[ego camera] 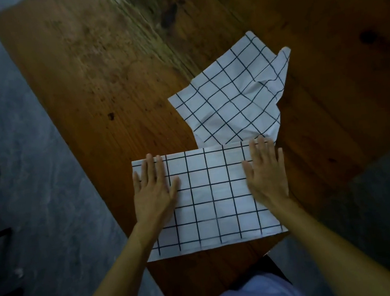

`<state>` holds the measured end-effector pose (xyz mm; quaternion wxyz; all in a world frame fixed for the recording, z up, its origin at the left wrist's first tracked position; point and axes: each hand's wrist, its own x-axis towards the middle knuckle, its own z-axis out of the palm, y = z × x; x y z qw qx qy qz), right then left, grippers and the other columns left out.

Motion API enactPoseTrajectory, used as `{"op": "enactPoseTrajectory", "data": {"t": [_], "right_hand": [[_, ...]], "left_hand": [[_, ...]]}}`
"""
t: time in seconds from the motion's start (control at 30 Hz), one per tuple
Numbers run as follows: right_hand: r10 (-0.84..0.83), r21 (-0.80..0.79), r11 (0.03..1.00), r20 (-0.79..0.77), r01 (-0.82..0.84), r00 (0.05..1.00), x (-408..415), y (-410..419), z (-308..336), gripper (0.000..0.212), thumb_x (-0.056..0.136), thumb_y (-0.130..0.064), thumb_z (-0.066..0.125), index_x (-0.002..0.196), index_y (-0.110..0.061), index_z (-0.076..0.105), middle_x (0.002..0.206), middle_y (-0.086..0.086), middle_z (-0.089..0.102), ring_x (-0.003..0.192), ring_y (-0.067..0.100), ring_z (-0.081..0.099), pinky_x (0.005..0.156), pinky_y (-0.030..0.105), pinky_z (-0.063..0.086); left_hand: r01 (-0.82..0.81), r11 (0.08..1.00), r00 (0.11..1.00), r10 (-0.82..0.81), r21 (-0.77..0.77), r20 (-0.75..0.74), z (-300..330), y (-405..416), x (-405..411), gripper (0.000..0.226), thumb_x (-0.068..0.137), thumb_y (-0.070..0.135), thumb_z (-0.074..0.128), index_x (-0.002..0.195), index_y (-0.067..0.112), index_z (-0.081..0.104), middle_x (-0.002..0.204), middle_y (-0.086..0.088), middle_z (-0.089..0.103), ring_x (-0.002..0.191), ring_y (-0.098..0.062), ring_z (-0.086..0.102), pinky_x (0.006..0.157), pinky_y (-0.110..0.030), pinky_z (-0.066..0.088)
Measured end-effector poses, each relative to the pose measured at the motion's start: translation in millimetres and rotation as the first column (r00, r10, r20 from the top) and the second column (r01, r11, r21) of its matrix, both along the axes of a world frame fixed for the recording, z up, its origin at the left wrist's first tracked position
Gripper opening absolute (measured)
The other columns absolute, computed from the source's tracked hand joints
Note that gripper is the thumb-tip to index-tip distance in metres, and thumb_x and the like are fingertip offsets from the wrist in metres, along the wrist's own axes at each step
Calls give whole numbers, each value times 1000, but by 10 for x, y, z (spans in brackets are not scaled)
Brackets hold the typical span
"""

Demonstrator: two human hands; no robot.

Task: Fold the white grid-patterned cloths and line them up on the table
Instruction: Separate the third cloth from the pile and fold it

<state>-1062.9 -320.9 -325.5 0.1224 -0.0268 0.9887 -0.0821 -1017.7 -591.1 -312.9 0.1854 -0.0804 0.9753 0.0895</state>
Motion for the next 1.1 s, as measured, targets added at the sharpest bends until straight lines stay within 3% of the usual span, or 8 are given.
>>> {"op": "enactPoseTrajectory", "data": {"t": [0.1, 0.27, 0.43, 0.63, 0.77, 0.87, 1.0, 1.1], "right_hand": [[42, 13, 999, -83, -41, 996, 1, -211, 96, 58, 100, -39, 15, 151, -11, 12, 160, 11, 5, 147, 28, -2, 118, 46, -5], [364, -183, 909, -96, -376, 927, 34, -877, 20, 55, 98, -24, 25, 149, -6, 17, 157, 15, 15, 147, 29, 8, 119, 47, 17], [192, -148, 970, -38, -195, 981, 9, -465, -69, 56, 101, -42, 17, 152, -18, 14, 160, 6, 3, 148, 21, -5, 120, 40, 3], [-18, -79, 997, -57, 14, 998, -22, -220, -51, 60, 99, -45, 14, 151, -15, 17, 161, 9, 6, 148, 22, -5, 120, 39, -2], [36, -184, 981, -120, -58, 992, -34, -367, 35, 58, 99, -39, 26, 149, -11, 21, 159, 13, 11, 148, 24, -2, 120, 41, -1], [127, -307, 937, -144, -167, 981, -121, -532, 63, 56, 99, -35, 31, 149, -12, 22, 158, 15, 15, 148, 24, 4, 120, 40, 6], [172, -315, 928, -109, -198, 979, -222, -660, 22, 53, 96, -30, 33, 143, -6, 35, 149, 19, 35, 142, 32, 24, 117, 49, 21], [191, -284, 930, -164, -231, 968, -263, -646, 35, 47, 93, -25, 39, 135, -5, 45, 132, 16, 48, 129, 32, 41, 111, 50, 30]], "left_hand": [[40, 999, 996, -40, -9, -76, 79, 209, -81, 70, 93, 57, 4, 148, 18, -18, 155, -5, -26, 141, -17, -27, 115, -37, -17], [129, 988, 987, -121, 80, -105, -24, 645, -203, 62, 95, 43, 2, 148, 14, -14, 155, -9, -22, 142, -19, -24, 118, -38, -10], [-86, 991, 993, 93, 99, -76, -77, 208, -40, 64, 96, 56, 5, 148, 24, -14, 156, -2, -21, 143, -15, -21, 118, -35, -7], [-163, 986, 982, 165, 26, -94, 6, 187, -66, 66, 96, 56, 7, 151, 22, -4, 158, -8, -11, 145, -20, -16, 115, -45, -15], [-1, 1000, 973, 6, 23, -229, 68, 477, -276, 55, 100, 44, 23, 148, 17, 23, 156, -15, 17, 146, -28, 7, 116, -51, -8], [12, 999, 954, 2, 44, -300, 51, 619, -429, 47, 96, 35, 44, 137, 13, 44, 136, -17, 47, 132, -30, 37, 116, -51, 5], [57, 996, 943, -30, 74, -333, 8, 645, -527, 28, 87, 18, 60, 114, 13, 56, 117, -14, 51, 116, -27, 41, 102, -45, 28], [69, 994, 950, -41, 81, -308, 3, 610, -545, 30, 75, 3, 60, 102, 14, 54, 114, -12, 48, 108, -26, 39, 90, -37, 28]]}}
